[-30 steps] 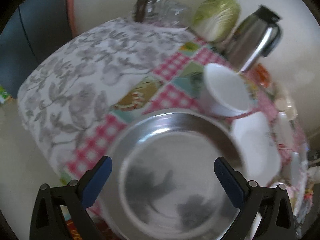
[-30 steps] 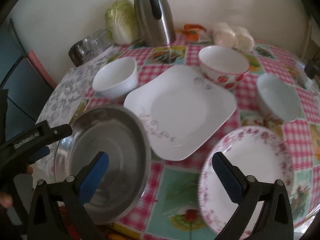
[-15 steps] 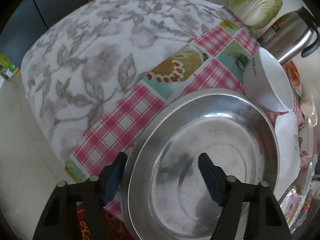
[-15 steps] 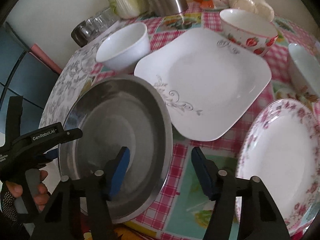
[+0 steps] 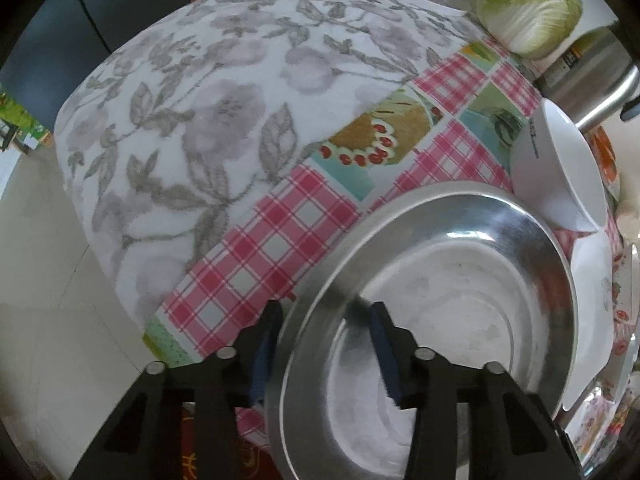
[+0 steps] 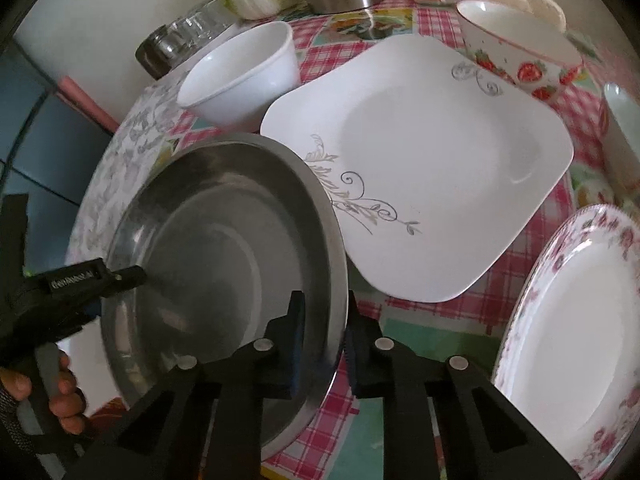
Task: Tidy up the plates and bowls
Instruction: 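Lift the steel basin with both tools and carry it toward the table center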
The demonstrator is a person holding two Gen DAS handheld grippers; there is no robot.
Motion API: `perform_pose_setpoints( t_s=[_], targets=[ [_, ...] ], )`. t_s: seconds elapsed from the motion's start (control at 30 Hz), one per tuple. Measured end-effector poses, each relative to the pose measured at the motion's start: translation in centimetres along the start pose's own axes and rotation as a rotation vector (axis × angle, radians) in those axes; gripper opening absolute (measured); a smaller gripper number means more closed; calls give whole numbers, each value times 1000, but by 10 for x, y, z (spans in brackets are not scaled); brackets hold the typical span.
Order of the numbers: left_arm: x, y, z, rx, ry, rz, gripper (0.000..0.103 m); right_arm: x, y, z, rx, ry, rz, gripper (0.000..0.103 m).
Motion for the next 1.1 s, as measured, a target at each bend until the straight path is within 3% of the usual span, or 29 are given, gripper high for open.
perform_pose_setpoints(
  t_s=[0.07, 0.2, 0.83, 1.1],
  targets=[
    [6, 2, 1, -4, 21, -3, 37, 0, 3, 0, -10, 9, 2, 18],
    [16, 5, 4, -12, 48, -40, 34, 4, 15, 2, -43, 38, 5, 18],
    [14, 53, -16, -152, 77, -127, 34, 8, 58, -2, -137, 112, 46, 19],
    [-17, 78, -17, -220, -8, -148, 32, -10, 76, 3, -180, 101, 33, 19]
  ],
)
Point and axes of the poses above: each gripper's, at about its wrist camera, not at the fingertips, and y roughly against the way its jaws point, x to its left, z to its top, the point moved 1 cm from there along -y, roughly the way its jaws point, and after that the axes turned 5 degrees about x, right-handed, at the moved point
